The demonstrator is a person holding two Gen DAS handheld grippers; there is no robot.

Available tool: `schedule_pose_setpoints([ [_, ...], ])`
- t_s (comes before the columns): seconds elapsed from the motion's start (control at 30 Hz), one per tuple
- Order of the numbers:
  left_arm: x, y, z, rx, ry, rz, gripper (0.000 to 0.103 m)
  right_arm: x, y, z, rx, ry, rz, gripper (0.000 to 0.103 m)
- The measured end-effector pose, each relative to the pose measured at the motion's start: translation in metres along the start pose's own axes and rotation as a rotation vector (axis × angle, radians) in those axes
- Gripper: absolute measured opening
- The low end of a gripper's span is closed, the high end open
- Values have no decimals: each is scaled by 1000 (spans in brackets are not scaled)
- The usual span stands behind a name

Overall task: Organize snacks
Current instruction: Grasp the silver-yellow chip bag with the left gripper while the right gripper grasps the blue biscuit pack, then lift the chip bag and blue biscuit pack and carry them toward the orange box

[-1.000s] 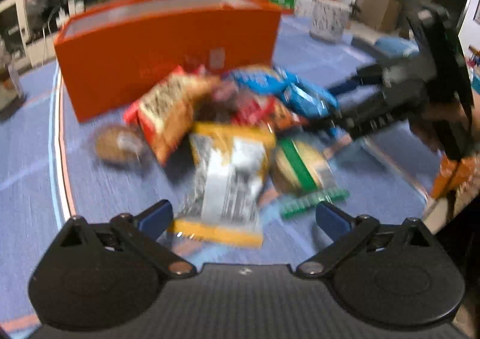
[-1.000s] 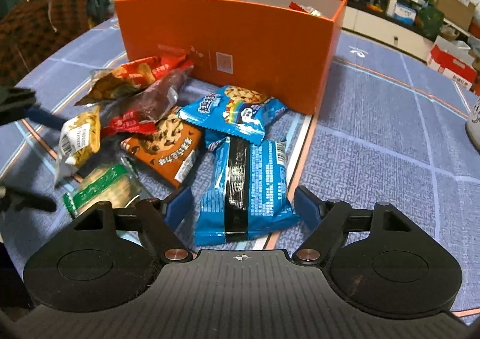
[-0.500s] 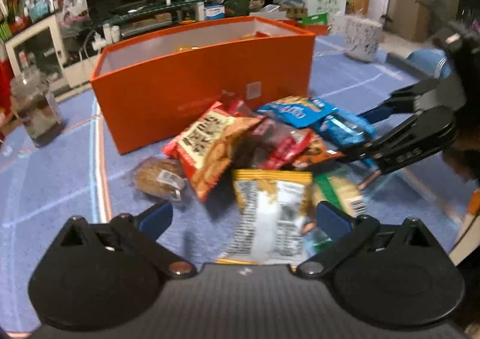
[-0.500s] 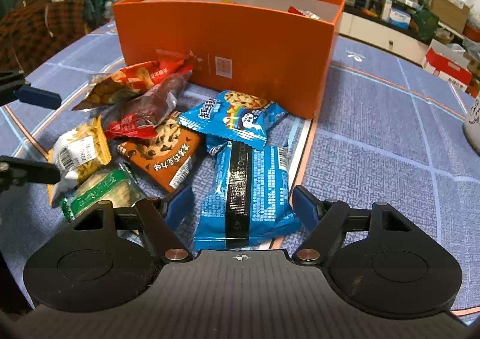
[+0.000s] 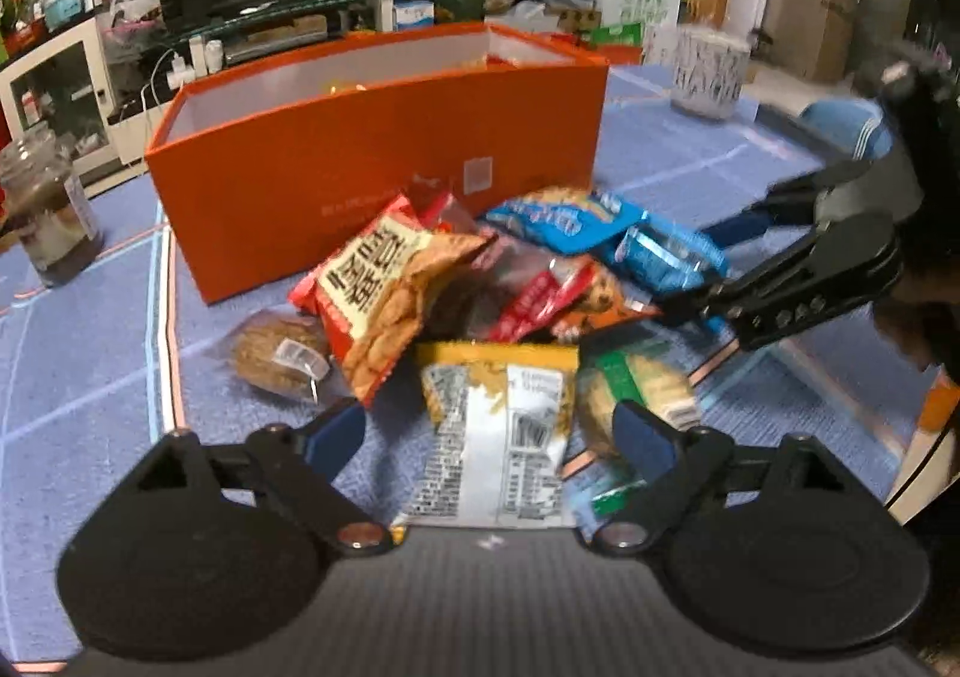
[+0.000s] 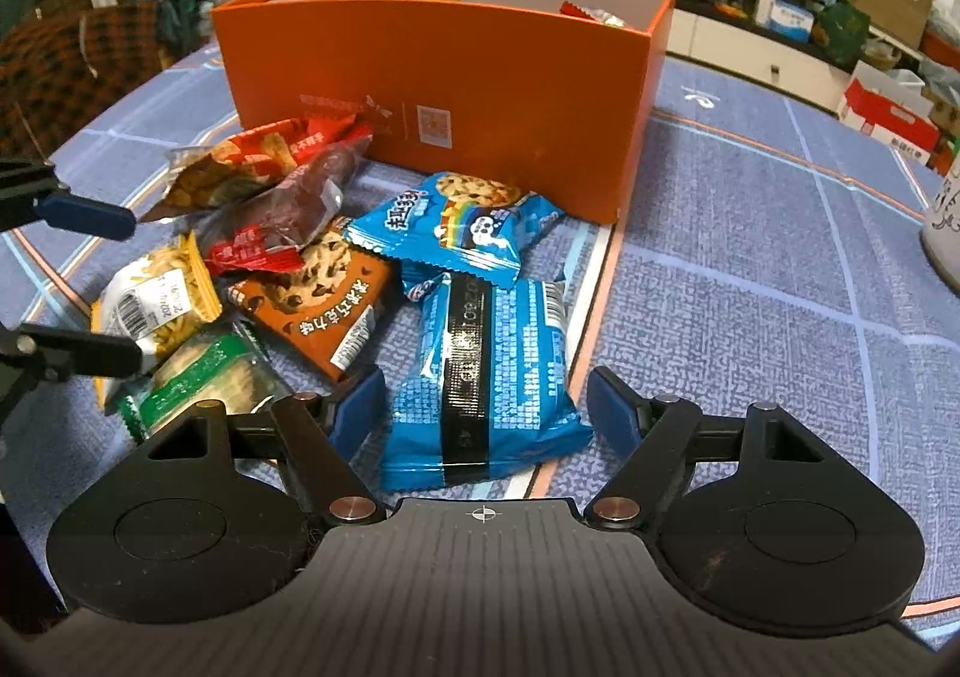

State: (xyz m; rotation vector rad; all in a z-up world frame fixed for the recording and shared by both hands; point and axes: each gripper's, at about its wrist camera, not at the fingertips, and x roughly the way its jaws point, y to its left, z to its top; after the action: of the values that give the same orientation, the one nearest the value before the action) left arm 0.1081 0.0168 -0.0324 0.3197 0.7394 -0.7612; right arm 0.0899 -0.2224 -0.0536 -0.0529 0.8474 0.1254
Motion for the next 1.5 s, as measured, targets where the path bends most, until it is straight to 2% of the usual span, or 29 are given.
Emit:
schedule_pose_setpoints([
  [0.07,4,-2,-1,-1,3,24,95,0,1,0,0,-2,-1,66],
  [0.17,6,0,1,-53,4,48,95,1,2,0,11,-10,-10,66],
  [0.3,12,1,-4,-64,44,153,95,1,3,-1,31,-16,-28,66],
  [0.37,13,2,-8,-76,59,173,95,1,4,-1,34,-17,-35,67],
  [0.5,11,-3,-10,-104,58,131,92,2,5,1,43,-13,-39,68],
  [0.63,11,-13,-11,-108,57,137,92,2,7,1,43,-10,-43,67],
  [0.77,11,-12,-12,-133,60,133,92,0,9,1,44,-22,-45,51],
  [0.8,11,-12,-12,-138,61,130,91,1,8,1,48,-22,-44,51],
  [0.9,10,-12,-10,-159,59,116,80,1,8,3,56,-22,-44,49],
  [0.97,8,-12,-8,-166,53,119,59,1,8,4,64,-19,-42,45],
  [1.0,6,-12,-7,-167,51,123,56,0,8,4,69,-19,-45,43],
  [1.07,6,-11,-7,-173,57,118,56,-2,7,5,79,-17,-46,36],
  [1.33,-1,-9,-6,-194,55,86,54,-7,10,7,80,6,-52,35],
  [1.5,-11,-8,-4,-191,42,81,54,-23,13,8,80,-19,-48,35],
])
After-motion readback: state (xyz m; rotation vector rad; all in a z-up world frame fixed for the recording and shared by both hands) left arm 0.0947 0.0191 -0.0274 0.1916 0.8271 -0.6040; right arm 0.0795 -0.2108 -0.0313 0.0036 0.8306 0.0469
